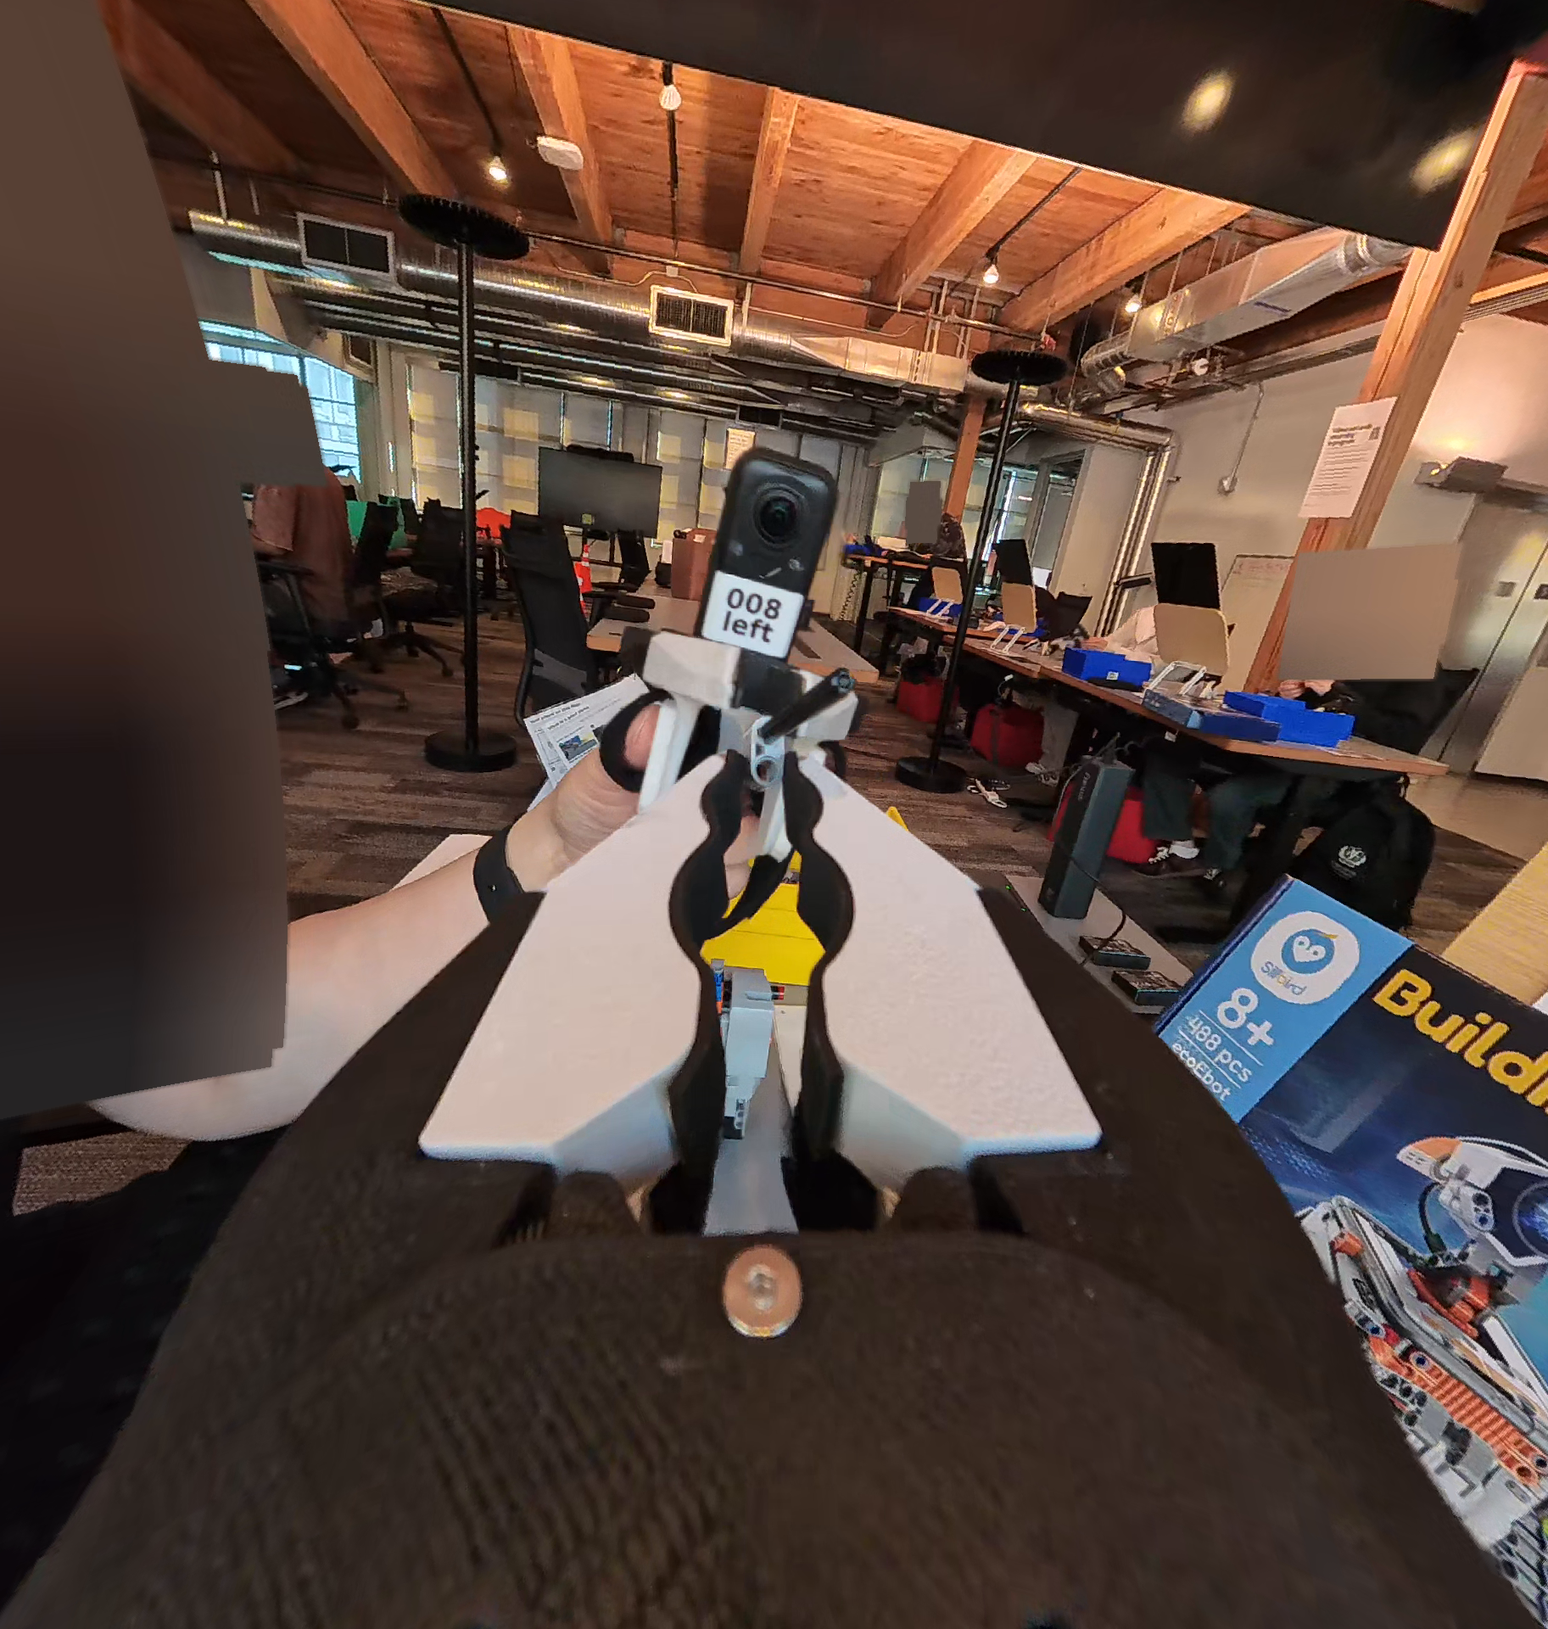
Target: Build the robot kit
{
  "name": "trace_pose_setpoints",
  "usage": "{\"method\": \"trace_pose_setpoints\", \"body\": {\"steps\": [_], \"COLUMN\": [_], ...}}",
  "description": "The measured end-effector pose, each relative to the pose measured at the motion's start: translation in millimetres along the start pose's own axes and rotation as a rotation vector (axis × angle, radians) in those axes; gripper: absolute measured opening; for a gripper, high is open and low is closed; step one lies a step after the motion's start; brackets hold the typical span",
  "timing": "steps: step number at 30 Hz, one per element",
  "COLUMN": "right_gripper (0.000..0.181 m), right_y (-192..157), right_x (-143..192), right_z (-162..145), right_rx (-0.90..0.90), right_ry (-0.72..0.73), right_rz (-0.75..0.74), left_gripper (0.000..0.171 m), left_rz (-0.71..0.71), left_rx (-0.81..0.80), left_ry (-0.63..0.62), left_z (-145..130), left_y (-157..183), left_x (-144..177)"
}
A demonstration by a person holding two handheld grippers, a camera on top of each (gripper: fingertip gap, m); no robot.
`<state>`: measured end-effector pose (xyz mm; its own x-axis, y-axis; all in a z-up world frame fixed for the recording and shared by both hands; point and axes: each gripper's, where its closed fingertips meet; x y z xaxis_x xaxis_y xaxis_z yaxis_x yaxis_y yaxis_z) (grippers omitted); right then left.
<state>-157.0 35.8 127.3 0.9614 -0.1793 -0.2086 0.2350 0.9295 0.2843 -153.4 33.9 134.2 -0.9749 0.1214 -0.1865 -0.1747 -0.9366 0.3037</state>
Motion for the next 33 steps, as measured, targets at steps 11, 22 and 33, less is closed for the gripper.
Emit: {"method": "trace_pose_setpoints", "body": {"steps": [11,22,33], "right_gripper": [0.006,0.006,0.011], "right_y": [-3,1,1], "right_x": [-5,-8,-2], "right_z": [-2,-11,-9], "right_rx": [0.027,0.042,-0.032], "right_ry": [-0.006,-0.056,-0.033], "right_rz": [-0.001,-0.037,0.007], "left_gripper": [0.009,0.005,0.005], "left_rz": [0.053,0.131,0.104], "left_rx": [-0.077,-0.148,-0.088], "left_ry": [-0.02,-0.065,-0.06], "left_z": [-5,-9,-8], "left_y": [1,-6,-4], "left_x": [-2,2,5]}}
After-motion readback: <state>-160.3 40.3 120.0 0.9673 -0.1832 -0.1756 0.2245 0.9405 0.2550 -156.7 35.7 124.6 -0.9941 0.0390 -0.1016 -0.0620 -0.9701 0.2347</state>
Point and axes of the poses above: each gripper's, where its closed fingertips meet, x back along the fingers, z out of its top, y = z × x across the jaws, and after that the axes turned 9 degrees about x, right-handed
